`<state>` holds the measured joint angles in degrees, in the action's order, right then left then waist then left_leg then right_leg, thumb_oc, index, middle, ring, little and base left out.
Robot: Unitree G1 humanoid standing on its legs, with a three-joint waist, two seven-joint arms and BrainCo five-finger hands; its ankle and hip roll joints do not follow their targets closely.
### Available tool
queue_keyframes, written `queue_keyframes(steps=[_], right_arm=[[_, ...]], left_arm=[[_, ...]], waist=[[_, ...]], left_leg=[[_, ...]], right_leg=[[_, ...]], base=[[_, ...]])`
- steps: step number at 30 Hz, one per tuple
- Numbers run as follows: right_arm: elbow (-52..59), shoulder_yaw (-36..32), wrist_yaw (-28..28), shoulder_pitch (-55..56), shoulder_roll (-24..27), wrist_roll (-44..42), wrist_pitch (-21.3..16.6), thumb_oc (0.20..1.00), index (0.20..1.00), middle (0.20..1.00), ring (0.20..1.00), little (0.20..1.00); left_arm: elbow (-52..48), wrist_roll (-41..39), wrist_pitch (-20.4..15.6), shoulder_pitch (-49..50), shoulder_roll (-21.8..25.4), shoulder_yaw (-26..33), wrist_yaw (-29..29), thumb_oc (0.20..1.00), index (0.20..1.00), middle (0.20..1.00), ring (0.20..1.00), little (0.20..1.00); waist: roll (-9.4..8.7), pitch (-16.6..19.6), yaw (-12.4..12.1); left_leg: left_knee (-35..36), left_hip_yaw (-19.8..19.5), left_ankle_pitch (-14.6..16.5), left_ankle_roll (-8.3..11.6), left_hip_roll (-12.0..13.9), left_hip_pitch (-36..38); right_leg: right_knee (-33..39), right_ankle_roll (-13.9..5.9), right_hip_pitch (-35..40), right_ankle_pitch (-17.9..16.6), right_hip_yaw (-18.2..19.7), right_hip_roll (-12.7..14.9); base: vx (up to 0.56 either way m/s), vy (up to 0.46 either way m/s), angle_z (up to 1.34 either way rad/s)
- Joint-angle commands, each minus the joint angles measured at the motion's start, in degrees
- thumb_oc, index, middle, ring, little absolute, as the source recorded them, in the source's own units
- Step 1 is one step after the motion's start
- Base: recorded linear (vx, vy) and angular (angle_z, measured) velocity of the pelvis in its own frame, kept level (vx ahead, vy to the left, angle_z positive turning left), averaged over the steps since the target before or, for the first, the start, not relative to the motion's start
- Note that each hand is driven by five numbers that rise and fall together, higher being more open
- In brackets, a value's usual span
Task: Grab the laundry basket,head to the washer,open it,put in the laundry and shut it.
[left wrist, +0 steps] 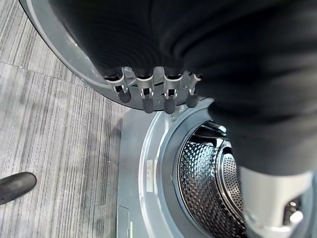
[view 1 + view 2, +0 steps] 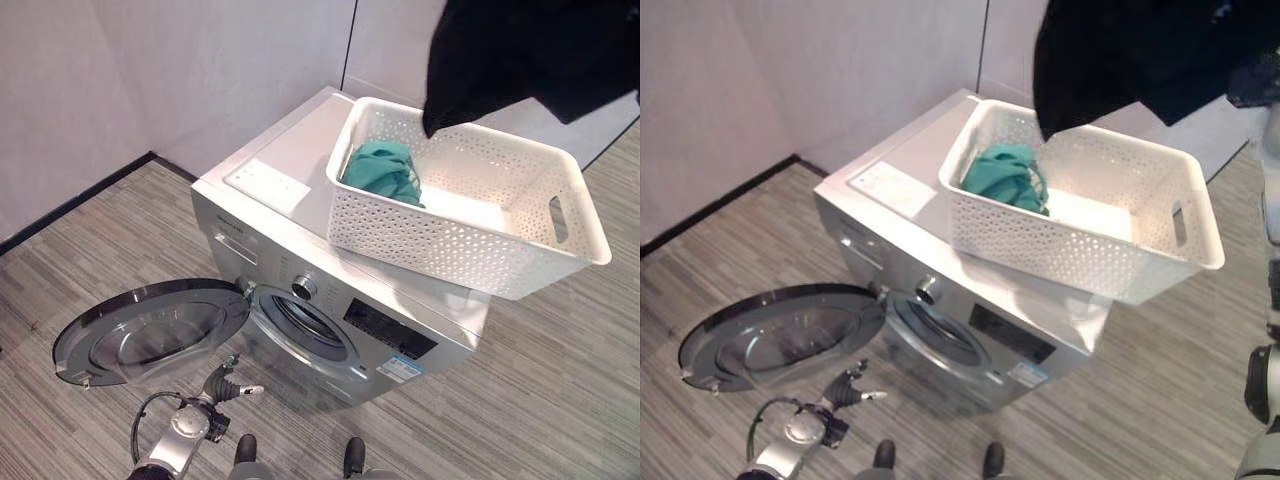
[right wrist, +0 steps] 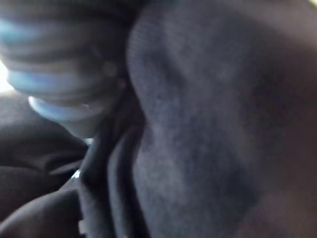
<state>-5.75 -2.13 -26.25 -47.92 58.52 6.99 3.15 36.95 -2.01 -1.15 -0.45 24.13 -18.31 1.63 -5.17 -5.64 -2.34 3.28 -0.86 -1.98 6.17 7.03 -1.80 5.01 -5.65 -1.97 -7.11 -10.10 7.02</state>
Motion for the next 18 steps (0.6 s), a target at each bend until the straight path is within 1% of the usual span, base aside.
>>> queue_keyframes(steps=[1, 2, 6, 7, 8, 9, 10, 11, 12, 13, 17, 18], right_arm=[[1.9, -4.9, -6.6, -3.1, 1.3, 7.6, 1.2, 0.2, 0.2, 0.2, 0.2, 0.2], [2.0, -5.0, -6.5, -2.9, 1.3, 7.6, 1.2, 0.2, 0.2, 0.2, 0.2, 0.2], [4.9, -8.8, -9.1, -0.4, 1.7, 13.3, 3.4, 0.2, 0.2, 0.2, 0.2, 0.2], [6.3, -11.4, -9.7, 2.7, 2.0, 15.1, 4.1, 0.2, 0.2, 0.2, 0.2, 0.2], [6.9, -12.4, -9.6, 3.8, 1.8, 15.2, 4.2, 0.2, 0.2, 0.2, 0.2, 0.2], [8.2, -15.6, -10.5, 8.1, 1.1, 16.2, 4.9, 0.2, 0.2, 0.2, 0.2, 0.2], [9.0, -16.9, -10.3, 9.6, 0.7, 16.4, 5.0, 0.2, 0.2, 0.2, 0.2, 0.2], [11.0, -21.7, -11.1, 16.1, -1.1, 17.7, 5.3, 0.2, 0.2, 0.2, 0.2, 0.2], [11.6, -22.6, -11.0, 17.2, -1.5, 17.7, 5.4, 0.2, 0.2, 0.2, 0.2, 0.2], [12.2, -24.6, -11.2, 20.0, -2.4, 18.0, 5.5, 0.2, 0.2, 0.2, 0.2, 0.2], [14.9, -33.7, -13.4, 32.5, -7.8, 20.4, 7.2, 0.2, 0.2, 0.2, 0.2, 0.2], [15.6, -36.3, -13.6, 36.7, -10.3, 21.1, 7.8, 0.2, 0.2, 0.2, 0.2, 0.2]], left_arm=[[-0.5, 1.5, -2.9, -2.2, 1.2, -0.1, 2.3, 1.0, 1.0, 1.0, 1.0, 1.0], [-0.5, 1.5, -2.9, -2.2, 1.3, -0.1, 2.3, 1.0, 1.0, 1.0, 1.0, 1.0], [-1.7, 2.2, -3.1, -2.6, 1.3, 1.0, 3.6, 1.0, 1.0, 1.0, 1.0, 1.0], [-1.7, 3.2, -3.0, -2.5, 1.2, 2.1, 4.3, 1.0, 1.0, 1.0, 1.0, 1.0], [-1.7, 3.2, -3.0, -2.5, 1.4, 1.8, 4.3, 1.0, 1.0, 1.0, 1.0, 1.0], [-1.2, 4.3, -2.9, -2.3, 1.0, 2.7, 4.9, 1.0, 1.0, 1.0, 1.0, 1.0], [-1.2, 4.3, -2.9, -2.3, 1.3, 2.3, 4.9, 1.0, 1.0, 1.0, 1.0, 1.0], [-0.3, 5.3, -2.7, -1.8, 0.6, 3.9, 5.4, 1.0, 1.0, 1.0, 1.0, 1.0], [-0.2, 5.4, -2.7, -1.8, 0.8, 3.6, 5.4, 1.0, 1.0, 1.0, 1.0, 1.0], [-0.1, 5.4, -2.7, -1.5, 0.7, 4.0, 5.5, 1.0, 1.0, 1.0, 1.0, 1.0], [1.4, 6.0, -2.3, 0.9, 0.4, 7.1, 6.6, 1.0, 1.0, 1.0, 1.0, 1.0], [2.2, 6.2, -2.3, 1.6, 0.3, 8.2, 7.1, 1.0, 1.0, 1.0, 1.0, 1.0]], waist=[[-0.92, 1.7, 0.1], [-0.98, 1.8, 0.1], [-0.73, 1.8, 0.5], [-0.49, 1.7, 1.1], [-0.76, 1.8, 0.8], [-0.4, 1.7, 1.6], [-0.75, 1.8, 1.2], [-0.36, 1.5, 2.3], [-0.61, 1.7, 2.0], [-0.53, 1.7, 2.3], [-0.39, 1.6, 3.4], [-0.44, 1.5, 3.6]], left_leg=[[0.1, -1.1, 4.0, -4.05, -1.4, -0.1], [0.1, -1.0, 4.0, -4.05, -1.4, -0.1], [-0.6, -0.7, 4.5, -4.4, -1.7, 0.0], [-0.7, -0.5, 4.6, -4.64, -1.8, 0.1], [-0.7, -0.5, 4.6, -4.66, -1.8, 0.1], [-0.6, -0.2, 4.8, -4.93, -2.1, 0.2], [-0.6, -0.2, 4.8, -4.96, -2.2, 0.2], [-0.6, 0.1, 4.8, -5.43, -2.6, 0.1], [-0.5, 0.0, 5.0, -5.44, -2.6, 0.2], [-0.5, 0.2, 5.2, -5.6, -2.8, 0.4], [-0.5, 1.7, 6.1, -6.52, -3.9, 1.0], [-0.5, 2.3, 6.3, -6.86, -4.2, 1.3]], right_leg=[[-2.1, -1.94, 3.0, 6.1, 5.4, 2.6], [-2.1, -1.95, 3.0, 6.1, 5.4, 2.6], [-2.1, -2.33, 2.7, 6.1, 6.1, 3.0], [-2.2, -2.49, 2.5, 5.9, 6.5, 3.1], [-2.2, -2.51, 2.5, 5.9, 6.5, 3.2], [-2.4, -2.71, 2.4, 5.7, 6.7, 3.4], [-2.4, -2.74, 2.3, 5.8, 6.7, 3.5], [-2.6, -3.17, 1.9, 5.1, 6.9, 3.9], [-2.5, -3.23, 2.0, 5.3, 6.9, 3.9], [-2.6, -3.39, 1.9, 5.1, 7.1, 4.1], [-2.9, -4.47, 0.7, 3.6, 8.1, 5.1], [-3.2, -4.78, 0.3, 3.2, 8.5, 5.4]], base=[[0.01, 0.023, -0.16], [0.0, 0.031, -0.09], [0.0, 0.052, -0.06], [0.0, 0.065, -0.07], [0.0, 0.096, -0.09], [0.0, 0.057, -0.12], [-0.02, 0.129, -0.09], [-0.01, 0.076, -0.05], [0.0, 0.104, -0.01], [0.02, 0.068, 0.01], [0.0, 0.126, -0.19], [0.03, 0.171, -0.34]])
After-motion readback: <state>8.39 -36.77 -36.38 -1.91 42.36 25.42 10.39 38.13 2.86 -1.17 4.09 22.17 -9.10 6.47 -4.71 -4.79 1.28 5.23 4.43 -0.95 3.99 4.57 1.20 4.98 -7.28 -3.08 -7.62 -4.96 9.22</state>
